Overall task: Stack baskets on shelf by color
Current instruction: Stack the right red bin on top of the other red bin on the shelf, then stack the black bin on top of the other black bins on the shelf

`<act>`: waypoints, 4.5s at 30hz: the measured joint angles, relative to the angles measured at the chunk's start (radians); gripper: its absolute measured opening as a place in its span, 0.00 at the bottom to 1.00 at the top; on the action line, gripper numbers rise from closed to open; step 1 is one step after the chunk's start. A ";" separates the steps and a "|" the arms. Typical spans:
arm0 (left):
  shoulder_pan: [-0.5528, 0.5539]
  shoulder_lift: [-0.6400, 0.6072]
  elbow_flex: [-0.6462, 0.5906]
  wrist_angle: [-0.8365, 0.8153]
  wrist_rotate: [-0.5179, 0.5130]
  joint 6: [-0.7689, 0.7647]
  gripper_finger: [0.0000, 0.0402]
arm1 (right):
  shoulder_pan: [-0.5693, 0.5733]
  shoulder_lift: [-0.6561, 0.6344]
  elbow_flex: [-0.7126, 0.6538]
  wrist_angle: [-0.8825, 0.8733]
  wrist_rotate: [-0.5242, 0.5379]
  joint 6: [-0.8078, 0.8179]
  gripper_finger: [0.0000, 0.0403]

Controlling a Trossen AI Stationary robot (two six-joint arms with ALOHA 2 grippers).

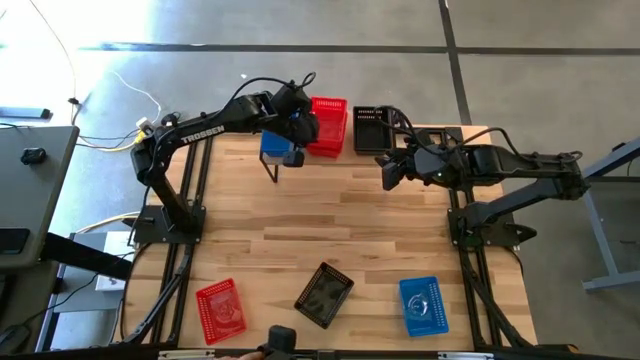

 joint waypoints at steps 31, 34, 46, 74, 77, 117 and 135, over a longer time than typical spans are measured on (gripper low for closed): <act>-0.133 -0.180 0.000 -0.175 -0.263 -0.270 0.44 | 0.100 0.179 0.001 0.080 -0.296 -0.008 0.43; -0.170 -0.214 0.000 -0.227 -0.263 -0.370 0.43 | 0.143 0.203 0.000 0.079 -0.352 -0.047 0.43; -0.350 -0.262 0.000 -0.365 -0.245 -0.702 0.42 | 0.284 0.299 0.000 0.084 -0.447 0.202 0.43; -0.572 -0.262 0.000 -0.533 -0.264 -0.694 0.42 | 0.535 0.581 0.000 0.231 -0.430 1.125 0.43; -0.573 -0.261 0.000 -0.539 -0.263 -0.673 0.42 | 0.540 0.618 0.000 0.239 -0.429 1.179 0.43; -0.572 -0.261 0.000 -0.539 -0.263 -0.572 0.42 | 0.500 0.837 0.000 0.334 -0.351 1.321 0.03; -0.571 -0.261 0.000 -0.549 -0.279 -0.493 0.42 | 0.429 0.609 0.000 0.185 -0.262 1.148 0.00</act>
